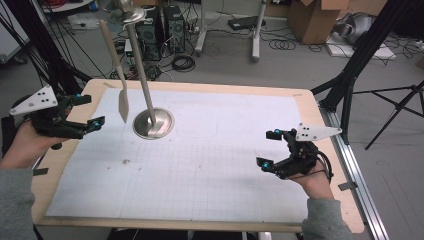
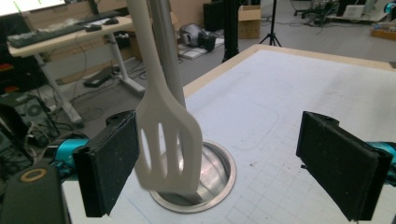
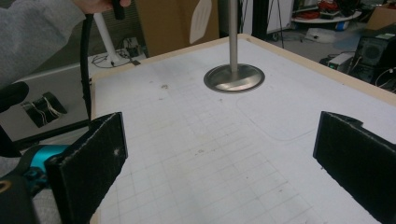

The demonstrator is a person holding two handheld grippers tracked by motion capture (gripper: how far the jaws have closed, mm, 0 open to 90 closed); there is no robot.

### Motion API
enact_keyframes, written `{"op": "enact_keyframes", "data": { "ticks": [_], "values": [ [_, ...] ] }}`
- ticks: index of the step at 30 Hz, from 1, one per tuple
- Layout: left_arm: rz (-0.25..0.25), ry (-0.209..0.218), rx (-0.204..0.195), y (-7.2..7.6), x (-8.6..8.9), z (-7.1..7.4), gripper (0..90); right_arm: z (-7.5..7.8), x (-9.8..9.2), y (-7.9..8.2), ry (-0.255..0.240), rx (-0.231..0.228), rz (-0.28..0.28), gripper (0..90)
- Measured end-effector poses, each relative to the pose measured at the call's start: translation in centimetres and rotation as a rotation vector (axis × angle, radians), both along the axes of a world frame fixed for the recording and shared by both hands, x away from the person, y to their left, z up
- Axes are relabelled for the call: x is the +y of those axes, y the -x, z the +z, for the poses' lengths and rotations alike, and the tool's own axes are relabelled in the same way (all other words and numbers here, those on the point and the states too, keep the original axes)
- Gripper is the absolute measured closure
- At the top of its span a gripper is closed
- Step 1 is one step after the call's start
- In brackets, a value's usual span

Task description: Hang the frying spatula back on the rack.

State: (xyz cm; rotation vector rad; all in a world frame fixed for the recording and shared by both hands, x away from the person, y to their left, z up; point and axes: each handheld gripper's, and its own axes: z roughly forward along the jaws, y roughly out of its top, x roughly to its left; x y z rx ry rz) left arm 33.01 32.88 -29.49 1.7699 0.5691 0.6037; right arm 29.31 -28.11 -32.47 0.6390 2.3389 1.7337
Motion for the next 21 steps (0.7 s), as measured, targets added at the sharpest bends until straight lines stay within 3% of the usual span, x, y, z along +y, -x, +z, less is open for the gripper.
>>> {"op": "enact_keyframes", "data": {
  "ticks": [10, 21],
  "values": [
    [-0.016, -0.002, -0.009, 2.1, -0.6, -1.5, 13.9, -0.1, 0.1, -0.1, 0.003, 0.002, 0.000, 1.8],
    [-0.020, 0.015, 0.018, 3.5, -0.7, -3.2, 13.3, 0.0, 0.7, -0.2, -0.006, -0.001, 0.018, 1.8]
  ]
}}
